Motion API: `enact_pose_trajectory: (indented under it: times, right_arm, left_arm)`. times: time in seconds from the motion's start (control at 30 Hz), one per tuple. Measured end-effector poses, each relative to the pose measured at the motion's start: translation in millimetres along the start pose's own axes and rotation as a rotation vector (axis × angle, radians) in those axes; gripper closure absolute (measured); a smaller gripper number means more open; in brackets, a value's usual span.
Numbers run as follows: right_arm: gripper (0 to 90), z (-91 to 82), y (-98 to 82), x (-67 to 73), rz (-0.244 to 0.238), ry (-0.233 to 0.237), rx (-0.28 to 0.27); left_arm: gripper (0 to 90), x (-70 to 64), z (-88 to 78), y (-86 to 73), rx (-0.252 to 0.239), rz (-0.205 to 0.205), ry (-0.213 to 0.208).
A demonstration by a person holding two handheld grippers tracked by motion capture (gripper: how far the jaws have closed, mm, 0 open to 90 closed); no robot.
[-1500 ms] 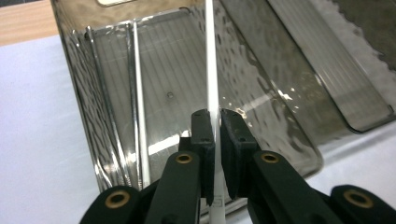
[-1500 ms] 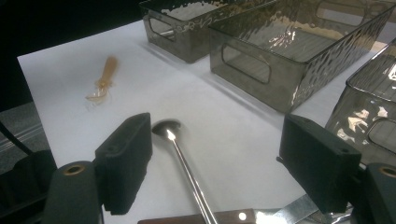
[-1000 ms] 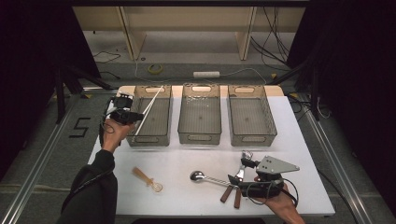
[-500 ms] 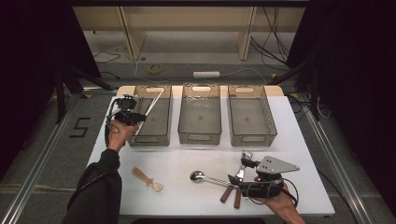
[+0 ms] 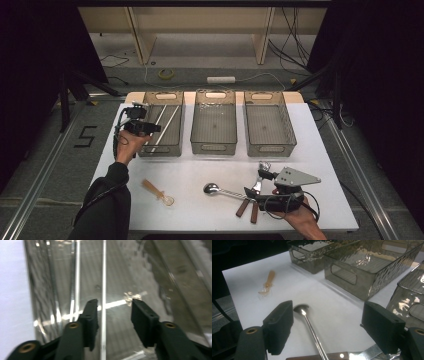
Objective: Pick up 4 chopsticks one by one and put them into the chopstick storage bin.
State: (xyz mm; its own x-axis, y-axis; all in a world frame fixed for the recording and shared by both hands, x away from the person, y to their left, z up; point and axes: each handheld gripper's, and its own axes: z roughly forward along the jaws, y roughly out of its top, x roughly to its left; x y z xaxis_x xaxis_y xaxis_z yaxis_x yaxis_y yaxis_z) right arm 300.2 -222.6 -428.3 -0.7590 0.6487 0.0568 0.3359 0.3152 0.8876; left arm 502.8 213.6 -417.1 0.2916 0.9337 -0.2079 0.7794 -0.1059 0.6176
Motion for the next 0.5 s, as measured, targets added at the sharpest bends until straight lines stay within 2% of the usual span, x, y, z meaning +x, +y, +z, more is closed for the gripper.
enact_pose_trajectory:
  times: [0.03,0.2,0.37,0.5]
  right_arm:
    - [26.5,-0.1,0.0,-0.1,-0.002,0.002,0.002]
    - [26.5,0.3,0.0,0.7,-0.003,0.002,0.003]
    - [26.5,1.2,0.4,1.9,-0.006,0.005,0.010]
    - [26.5,1.7,0.4,3.3,-0.011,0.008,0.011]
  left_arm:
    - [50.3,-2.9,-2.3,-1.9,-0.011,-0.006,-0.011]
    - [40.6,-11.8,-18.5,-14.3,-0.059,0.026,-0.066]
    - [35.1,-20.6,-32.0,-25.1,-0.103,0.045,-0.115]
    - [32.8,-27.5,-41.6,-31.5,-0.104,0.082,-0.123]
